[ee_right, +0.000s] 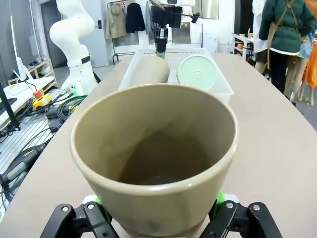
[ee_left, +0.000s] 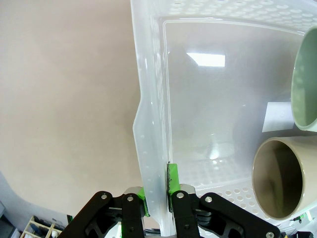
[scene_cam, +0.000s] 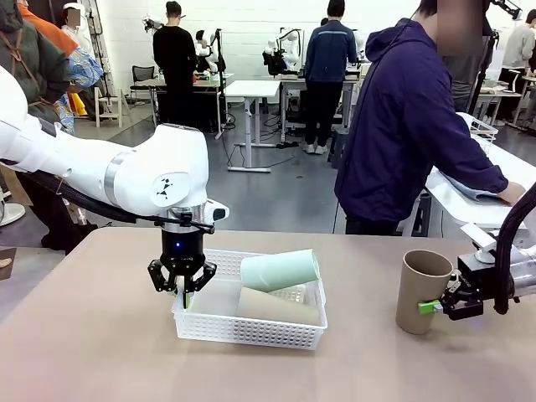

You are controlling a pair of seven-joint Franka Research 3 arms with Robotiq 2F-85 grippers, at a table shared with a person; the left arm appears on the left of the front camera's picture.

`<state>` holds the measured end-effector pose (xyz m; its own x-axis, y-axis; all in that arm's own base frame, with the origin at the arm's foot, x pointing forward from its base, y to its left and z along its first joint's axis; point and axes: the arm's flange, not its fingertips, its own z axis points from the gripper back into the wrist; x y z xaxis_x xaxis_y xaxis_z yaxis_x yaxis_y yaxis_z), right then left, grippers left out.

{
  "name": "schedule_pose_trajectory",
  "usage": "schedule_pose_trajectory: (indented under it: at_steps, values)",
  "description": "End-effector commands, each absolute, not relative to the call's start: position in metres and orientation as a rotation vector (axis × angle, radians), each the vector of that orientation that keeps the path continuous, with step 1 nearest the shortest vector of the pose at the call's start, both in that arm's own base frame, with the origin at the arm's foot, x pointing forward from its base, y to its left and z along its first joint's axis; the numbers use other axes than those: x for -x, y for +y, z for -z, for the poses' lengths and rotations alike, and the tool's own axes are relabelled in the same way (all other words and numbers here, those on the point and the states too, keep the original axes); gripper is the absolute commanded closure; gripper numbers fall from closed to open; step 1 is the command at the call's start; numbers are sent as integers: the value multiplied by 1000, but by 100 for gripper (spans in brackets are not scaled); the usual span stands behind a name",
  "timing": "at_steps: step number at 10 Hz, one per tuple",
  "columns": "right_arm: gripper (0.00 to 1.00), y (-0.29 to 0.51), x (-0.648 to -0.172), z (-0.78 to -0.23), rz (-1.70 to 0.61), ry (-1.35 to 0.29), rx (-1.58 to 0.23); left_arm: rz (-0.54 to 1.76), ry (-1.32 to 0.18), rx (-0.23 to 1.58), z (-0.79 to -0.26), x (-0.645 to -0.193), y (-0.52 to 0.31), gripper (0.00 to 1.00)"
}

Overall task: Clean and organize the cups into the basket.
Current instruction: Pick up the Reusable plastic cup from the right side of the table and stack it inside the Organizing basket in the center of the table.

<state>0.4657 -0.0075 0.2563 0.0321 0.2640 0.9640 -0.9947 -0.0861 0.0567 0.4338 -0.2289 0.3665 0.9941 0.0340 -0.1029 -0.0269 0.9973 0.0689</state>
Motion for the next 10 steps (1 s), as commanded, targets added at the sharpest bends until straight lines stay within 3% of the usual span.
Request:
schedule_pose_trajectory:
  at_steps: [1,3,5,7,10]
  values:
    - [100,-12,-462,-267,-1373,-987,-1087,-27,96,-73,-369,-434,-229,100]
    - [100,-10,-444,-307,-1362,-907,-1044,-27,96,-73,-369,-434,-229,100]
    - [100,-7,-422,-390,-1371,-852,-1069,-27,96,-73,-369,-434,-229,100]
    - [100,7,-411,-459,-1394,-839,-966,-27,96,-73,-369,-434,-229,100]
    - [100,30,-406,-495,-1391,-833,-942,-27,96,-73,-369,-434,-229,100]
